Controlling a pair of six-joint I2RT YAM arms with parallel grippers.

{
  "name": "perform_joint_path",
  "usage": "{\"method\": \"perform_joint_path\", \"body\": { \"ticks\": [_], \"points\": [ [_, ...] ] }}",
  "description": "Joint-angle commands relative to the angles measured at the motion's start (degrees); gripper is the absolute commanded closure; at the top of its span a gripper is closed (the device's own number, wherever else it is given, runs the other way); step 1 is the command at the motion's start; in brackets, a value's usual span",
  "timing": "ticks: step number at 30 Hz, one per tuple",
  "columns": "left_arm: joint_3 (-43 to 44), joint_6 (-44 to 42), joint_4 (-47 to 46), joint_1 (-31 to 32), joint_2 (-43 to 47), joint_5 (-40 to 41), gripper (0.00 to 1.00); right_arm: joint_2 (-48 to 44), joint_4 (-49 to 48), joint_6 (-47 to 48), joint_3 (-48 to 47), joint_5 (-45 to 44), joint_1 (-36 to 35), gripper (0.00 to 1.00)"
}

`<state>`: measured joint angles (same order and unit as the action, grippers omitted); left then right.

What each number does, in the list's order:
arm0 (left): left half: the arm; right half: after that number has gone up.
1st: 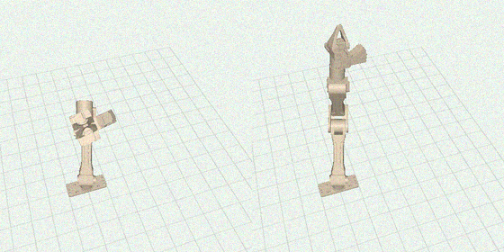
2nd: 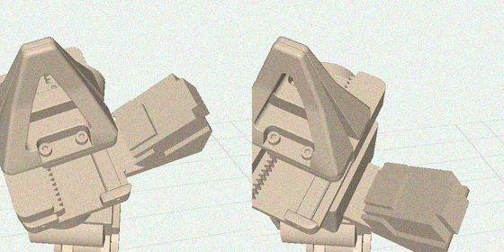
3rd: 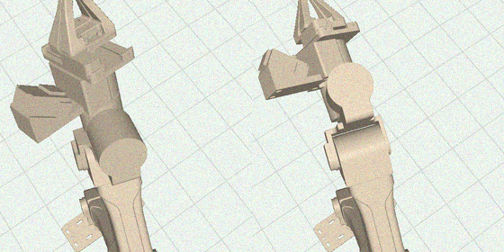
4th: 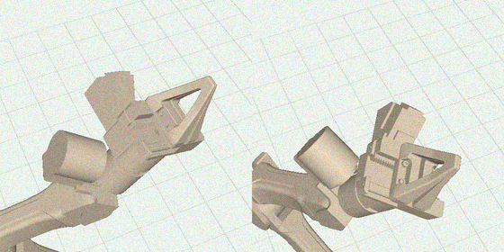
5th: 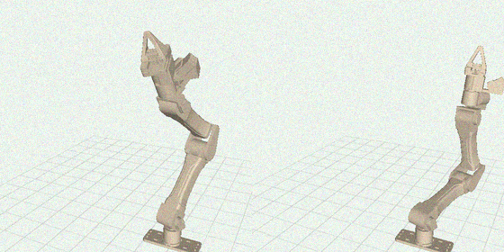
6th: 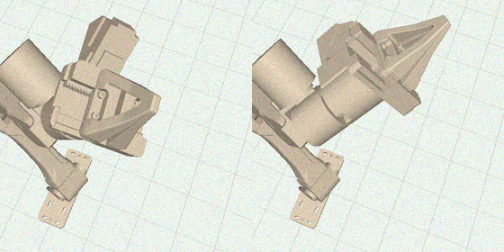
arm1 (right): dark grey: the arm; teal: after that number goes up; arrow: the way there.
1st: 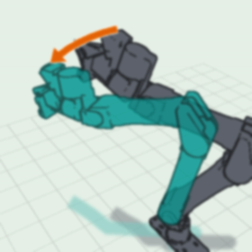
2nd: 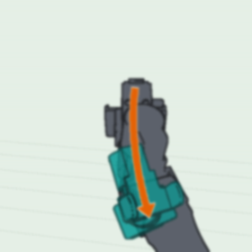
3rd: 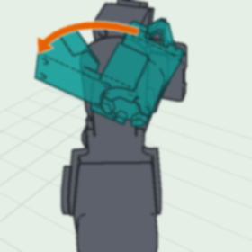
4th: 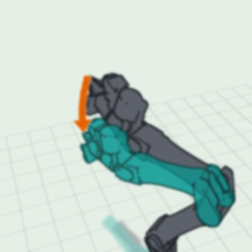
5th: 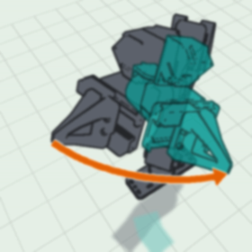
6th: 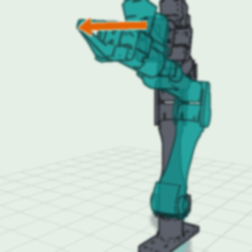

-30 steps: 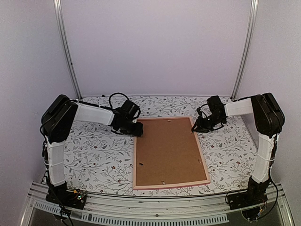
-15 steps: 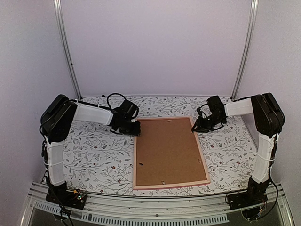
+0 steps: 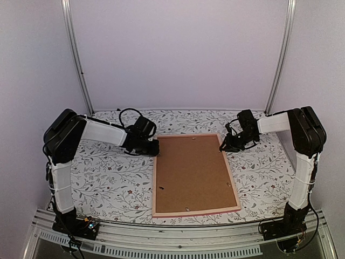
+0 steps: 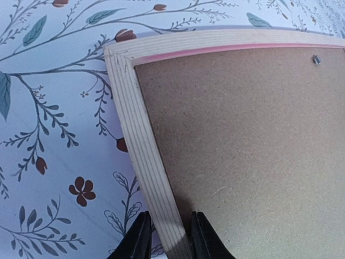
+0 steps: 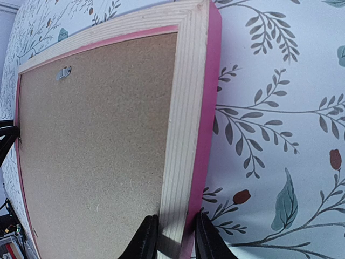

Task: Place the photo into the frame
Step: Press the fastener onto the backboard.

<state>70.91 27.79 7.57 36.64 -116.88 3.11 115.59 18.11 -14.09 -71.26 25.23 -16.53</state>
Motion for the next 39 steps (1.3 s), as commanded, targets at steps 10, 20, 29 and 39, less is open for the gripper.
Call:
{"method": "perform_joint_path", "body": {
  "ticks": [10, 20, 29, 39],
  "points": [
    [-5.37, 1.29, 0.87, -1.36, 4.06, -8.66, 0.77, 0.43, 0.59, 0.11, 1.68, -0.05, -0.43, 0.76],
    [-6.16, 2.77, -1.6, -3.24, 4.67, -12.4, 0.48, 0.1, -0.43, -0.76, 2.44, 0.08, -0.46, 0.76],
    [-5.68, 3.16, -1.32, -3.24, 2.66, -12.82, 0.48, 0.11, -0.64, -0.77, 2.44, 0.16, -0.39, 0.76],
    [-7.1, 3.3, -2.6, -3.24, 4.45, -13.67, 0.4, 0.78, -1.54, -1.22, 2.57, 0.37, -0.45, 0.76]
  ]
}}
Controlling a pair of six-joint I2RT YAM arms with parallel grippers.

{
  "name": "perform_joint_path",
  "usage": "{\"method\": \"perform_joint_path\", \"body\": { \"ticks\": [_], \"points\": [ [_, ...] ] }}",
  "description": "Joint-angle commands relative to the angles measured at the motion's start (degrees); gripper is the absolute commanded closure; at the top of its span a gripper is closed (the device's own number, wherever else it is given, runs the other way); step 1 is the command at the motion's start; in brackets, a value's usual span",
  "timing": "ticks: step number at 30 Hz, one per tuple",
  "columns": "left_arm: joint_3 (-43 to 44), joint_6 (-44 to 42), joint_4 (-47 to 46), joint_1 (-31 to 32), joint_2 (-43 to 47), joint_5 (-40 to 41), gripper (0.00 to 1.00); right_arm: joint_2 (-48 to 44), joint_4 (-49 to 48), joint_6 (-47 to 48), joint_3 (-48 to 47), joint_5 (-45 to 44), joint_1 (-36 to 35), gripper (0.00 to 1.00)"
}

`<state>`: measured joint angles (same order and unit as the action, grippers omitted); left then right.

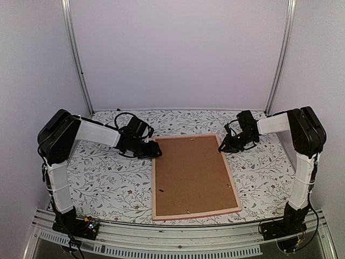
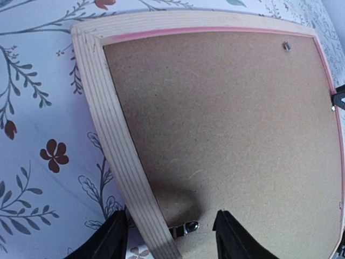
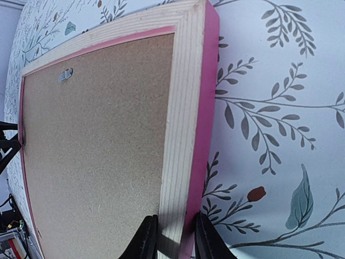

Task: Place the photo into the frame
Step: Press the fastener onto the backboard, then hold the photo frame at the center of the board.

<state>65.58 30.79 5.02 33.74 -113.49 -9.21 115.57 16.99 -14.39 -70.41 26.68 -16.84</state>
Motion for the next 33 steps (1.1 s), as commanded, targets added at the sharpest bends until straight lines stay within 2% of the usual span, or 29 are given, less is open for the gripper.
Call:
{"method": "perform_joint_path", "body": {
  "ticks": [1, 6, 13, 22, 33],
  "points": [
    [-2.1, 0.28, -0.43, -0.34, 1.48, -1.48, 0.37, 0.87, -0.51, -1.11, 1.81, -1.28, -0.12, 0.77],
    [-3.63, 0.02, -0.71, -0.19, 3.3, -2.57, 0.23, 1.24, -0.99, -2.33, 1.37, -2.47, -0.04, 0.8],
    [-7.99, -0.25, 0.52, 0.71, 7.06, -2.21, 0.12, 1.24, -2.5, -5.01, 1.2, -4.8, 0.71, 0.83],
    [-9.38, -1.18, 4.45, 5.26, 9.48, -0.7, 0.1, 0.98, -8.44, -10.63, 3.61, -5.9, 3.09, 0.84],
    [-10.88, -3.11, 8.55, 10.5, 12.41, 0.53, 0.09, 1.06, -11.04, -12.75, 4.91, -6.87, 4.33, 0.86]
  ]
}}
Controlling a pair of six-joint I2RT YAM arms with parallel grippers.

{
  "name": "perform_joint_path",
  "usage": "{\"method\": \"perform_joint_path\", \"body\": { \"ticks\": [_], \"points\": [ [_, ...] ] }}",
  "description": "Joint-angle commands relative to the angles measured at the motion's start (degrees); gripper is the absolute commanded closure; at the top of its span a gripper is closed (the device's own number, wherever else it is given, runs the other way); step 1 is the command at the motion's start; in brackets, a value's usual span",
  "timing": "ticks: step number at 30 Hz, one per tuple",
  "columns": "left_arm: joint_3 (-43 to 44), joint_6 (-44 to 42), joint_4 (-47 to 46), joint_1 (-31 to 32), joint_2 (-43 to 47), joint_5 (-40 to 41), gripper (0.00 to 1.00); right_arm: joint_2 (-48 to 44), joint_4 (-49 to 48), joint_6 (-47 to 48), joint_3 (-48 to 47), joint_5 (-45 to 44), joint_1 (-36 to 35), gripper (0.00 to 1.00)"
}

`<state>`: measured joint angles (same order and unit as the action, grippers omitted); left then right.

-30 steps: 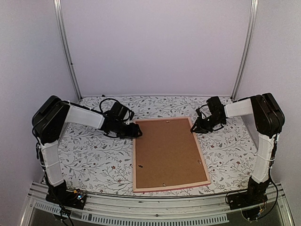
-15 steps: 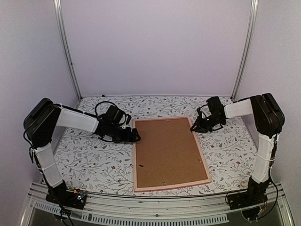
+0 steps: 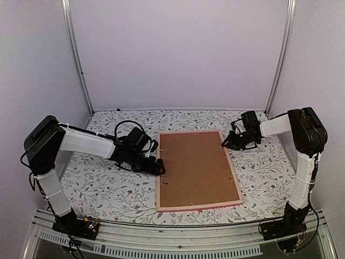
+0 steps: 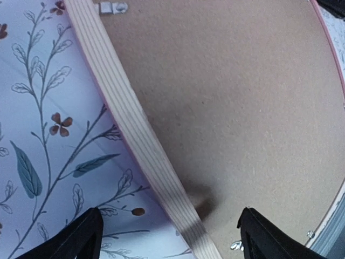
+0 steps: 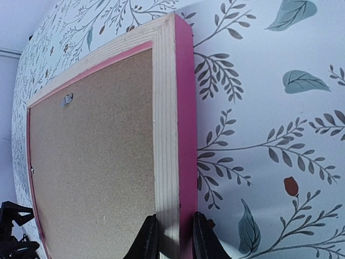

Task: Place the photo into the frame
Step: Hold the photo frame at the center of the board, then press the fastener onto the backboard.

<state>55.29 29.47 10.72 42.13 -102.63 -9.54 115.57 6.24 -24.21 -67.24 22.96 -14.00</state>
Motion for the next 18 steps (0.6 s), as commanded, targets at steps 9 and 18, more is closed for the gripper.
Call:
{"method": "perform_joint_path", "body": {
  "ticks": [9, 18],
  "points": [
    [1.62, -4.61, 4.65, 4.55, 0.1, -1.26, 0.1, 1.76, -1.2, -2.61, 2.22, -1.54, 1.6, 0.86],
    [4.4, -5.6, 7.35, 6.13, -2.13, 1.14, 0.11, 1.96, -1.32, -1.94, 2.1, -0.64, 1.58, 0.86]
  ]
}}
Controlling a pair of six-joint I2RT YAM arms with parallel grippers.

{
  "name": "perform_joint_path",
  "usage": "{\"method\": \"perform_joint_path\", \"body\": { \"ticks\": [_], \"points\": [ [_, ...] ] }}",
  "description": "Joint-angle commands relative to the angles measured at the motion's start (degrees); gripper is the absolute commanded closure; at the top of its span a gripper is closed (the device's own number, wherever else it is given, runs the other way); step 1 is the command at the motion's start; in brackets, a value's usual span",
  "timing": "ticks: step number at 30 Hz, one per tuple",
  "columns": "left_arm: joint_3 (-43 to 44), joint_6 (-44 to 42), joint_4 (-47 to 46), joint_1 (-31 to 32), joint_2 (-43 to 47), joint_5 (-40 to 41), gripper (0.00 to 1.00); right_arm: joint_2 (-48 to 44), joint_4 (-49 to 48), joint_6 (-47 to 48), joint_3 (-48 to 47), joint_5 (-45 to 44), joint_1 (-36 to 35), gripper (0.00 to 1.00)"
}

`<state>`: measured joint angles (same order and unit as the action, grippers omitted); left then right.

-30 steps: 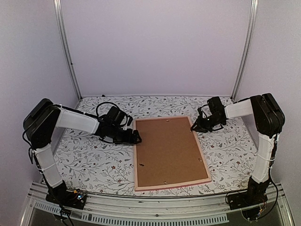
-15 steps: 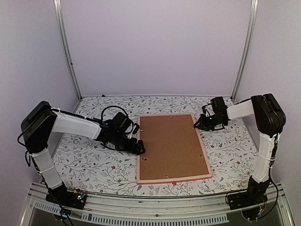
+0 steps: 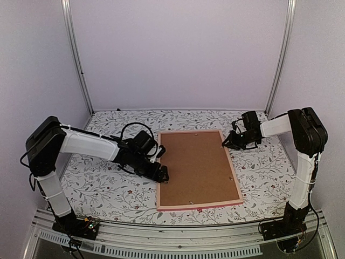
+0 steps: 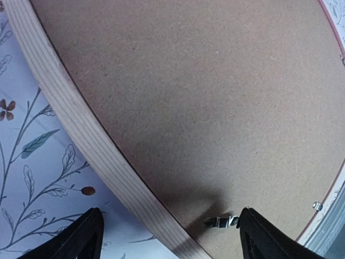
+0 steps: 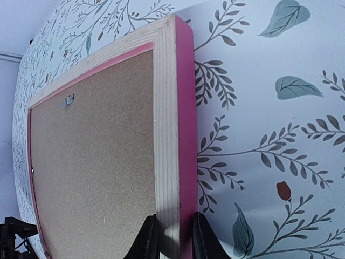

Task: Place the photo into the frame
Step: Press the fastener onto the backboard.

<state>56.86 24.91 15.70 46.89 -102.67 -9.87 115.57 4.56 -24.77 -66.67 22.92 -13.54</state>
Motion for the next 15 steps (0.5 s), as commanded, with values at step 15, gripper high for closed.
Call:
{"method": "perform_joint_path", "body": {
  "ticks": [15],
  "points": [
    [3.42, -0.9, 6.4, 3.64, -5.1, 6.66, 0.14, 0.71, -0.17, -0.89, 2.84, -0.16, 1.09, 0.85]
  ]
}}
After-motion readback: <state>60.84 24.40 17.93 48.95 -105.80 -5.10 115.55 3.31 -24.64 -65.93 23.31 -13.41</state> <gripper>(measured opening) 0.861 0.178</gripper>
